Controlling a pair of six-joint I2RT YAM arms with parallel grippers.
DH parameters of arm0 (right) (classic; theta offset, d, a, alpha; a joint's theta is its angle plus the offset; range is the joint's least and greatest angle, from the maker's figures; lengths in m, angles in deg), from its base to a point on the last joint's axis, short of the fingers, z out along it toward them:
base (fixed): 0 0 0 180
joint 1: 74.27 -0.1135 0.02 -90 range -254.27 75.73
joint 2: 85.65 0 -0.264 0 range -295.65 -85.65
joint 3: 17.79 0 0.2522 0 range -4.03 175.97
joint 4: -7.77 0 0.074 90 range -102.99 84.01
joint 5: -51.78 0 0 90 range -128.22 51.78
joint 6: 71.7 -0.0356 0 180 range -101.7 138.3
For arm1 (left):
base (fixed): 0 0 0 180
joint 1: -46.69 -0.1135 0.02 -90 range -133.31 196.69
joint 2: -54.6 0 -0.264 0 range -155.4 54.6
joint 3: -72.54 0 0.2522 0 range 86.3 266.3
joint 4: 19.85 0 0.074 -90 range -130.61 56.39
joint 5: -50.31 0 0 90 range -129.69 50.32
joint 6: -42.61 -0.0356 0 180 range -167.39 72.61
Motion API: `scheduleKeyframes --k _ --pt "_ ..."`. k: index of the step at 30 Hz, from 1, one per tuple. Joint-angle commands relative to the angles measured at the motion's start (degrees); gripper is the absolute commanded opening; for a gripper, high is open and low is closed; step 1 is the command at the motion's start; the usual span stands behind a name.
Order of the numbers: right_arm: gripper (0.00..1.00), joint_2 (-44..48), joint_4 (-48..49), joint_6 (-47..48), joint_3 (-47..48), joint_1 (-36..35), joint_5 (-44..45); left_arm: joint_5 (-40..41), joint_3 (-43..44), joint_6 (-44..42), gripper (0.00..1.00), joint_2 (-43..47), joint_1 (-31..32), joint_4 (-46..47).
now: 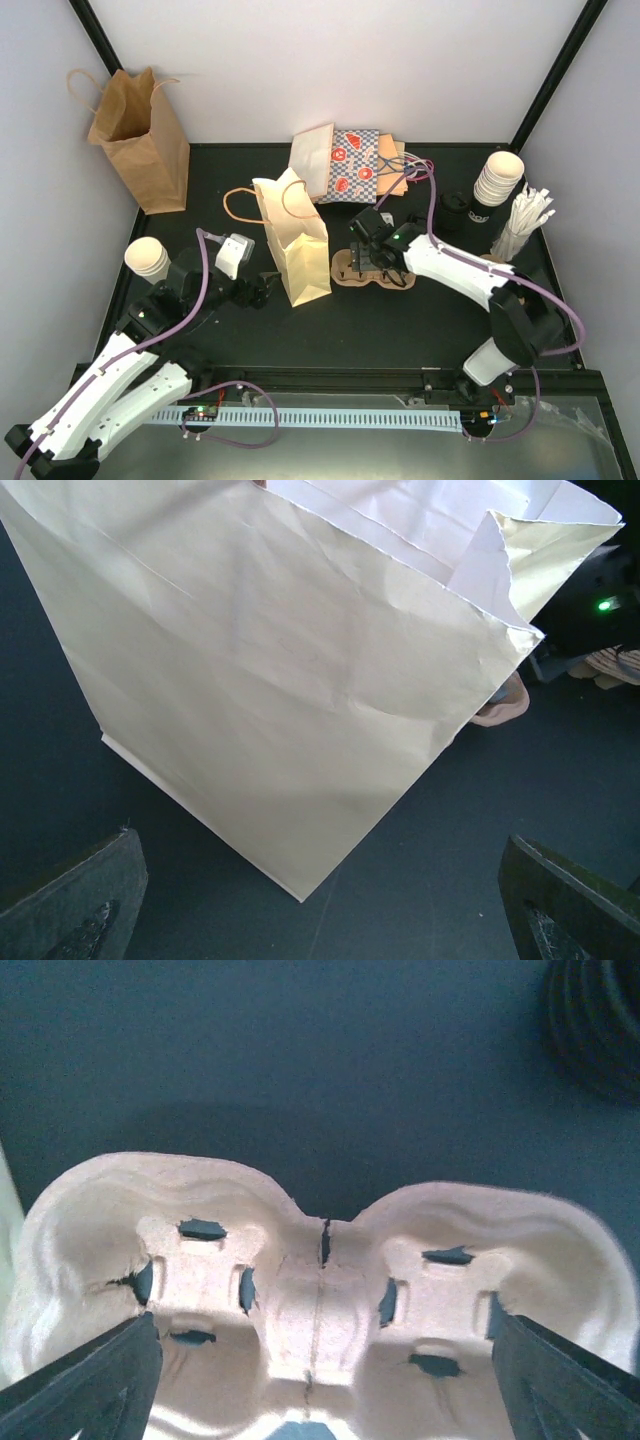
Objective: Pack the takeout coffee
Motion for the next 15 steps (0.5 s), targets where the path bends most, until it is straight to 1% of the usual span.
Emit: scheduleKeyframes --k 1,2,6,10,13,15 --pt "0.98 -3.96 0.17 -2.0 1.9 -0.27 0.07 1.1 0.0 0.67 0.99 0.71 0.22 0.35" --pt "1.0 -4.34 0.56 -2.54 1.79 -0.25 0.13 1.25 -0.06 0.73 0.99 0.83 0.18 0.34" --pt "1.0 -4.59 1.16 -5.19 1.04 -0.21 1.76 1.33 0.01 0.76 0.99 0.8 0.2 0.27" --pt "1.0 -5.7 3.32 -1.33 0.79 -0.19 -0.44 1.29 0.01 0.51 0.99 0.43 0.23 0.41" --pt "1.0 -7.7 2.04 -2.03 1.51 -0.2 -1.61 1.07 0.06 0.29 0.99 0.03 0.23 0.62" --pt "0.98 -9.14 1.65 -2.7 1.93 -0.21 -1.57 0.89 0.1 0.21 0.99 -0.2 0.18 0.55"
